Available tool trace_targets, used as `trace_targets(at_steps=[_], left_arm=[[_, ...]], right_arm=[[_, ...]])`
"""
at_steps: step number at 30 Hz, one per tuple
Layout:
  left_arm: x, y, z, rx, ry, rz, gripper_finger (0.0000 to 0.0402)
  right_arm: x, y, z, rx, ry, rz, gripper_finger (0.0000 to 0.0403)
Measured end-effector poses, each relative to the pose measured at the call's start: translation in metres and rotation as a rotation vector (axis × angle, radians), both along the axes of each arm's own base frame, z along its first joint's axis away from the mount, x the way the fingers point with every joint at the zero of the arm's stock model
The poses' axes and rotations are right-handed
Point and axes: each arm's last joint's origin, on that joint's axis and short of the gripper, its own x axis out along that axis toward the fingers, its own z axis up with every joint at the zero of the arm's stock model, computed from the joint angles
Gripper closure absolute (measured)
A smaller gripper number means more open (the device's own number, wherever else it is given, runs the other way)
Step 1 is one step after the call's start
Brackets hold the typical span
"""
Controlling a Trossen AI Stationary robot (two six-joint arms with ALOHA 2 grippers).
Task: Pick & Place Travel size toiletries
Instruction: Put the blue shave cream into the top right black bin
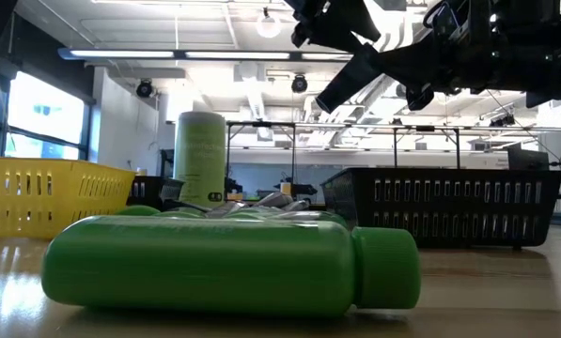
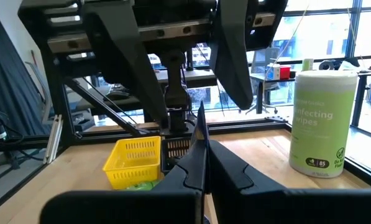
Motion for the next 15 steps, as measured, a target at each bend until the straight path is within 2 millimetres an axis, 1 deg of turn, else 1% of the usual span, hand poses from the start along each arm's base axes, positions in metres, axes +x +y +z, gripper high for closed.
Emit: trace_targets(at_steps=[4,9,12,15], left_arm=[[-0.003,-0.001,0.003,0.02,0.012,-0.014,0.0191],[-0.006,-0.015,-0.002,0.048,0.049,-0.015,0.0191],[-0.007,-0.024,-0.013,0.077,0.06,0.004,0.0191],[-0.013,-0.028,-0.022,0.087,0.063,-0.005,0.0191]], right_arm=[[0.0,0.0,0.0,0.0,0.0,0.0,0.04],[0.0,0.0,0.0,-0.002,0.0,0.0,0.04],[0.0,0.0,0.0,-0.002,0.003,0.001,0.04],[0.0,0.0,-0.001,-0.003,0.008,0.005,0.04]])
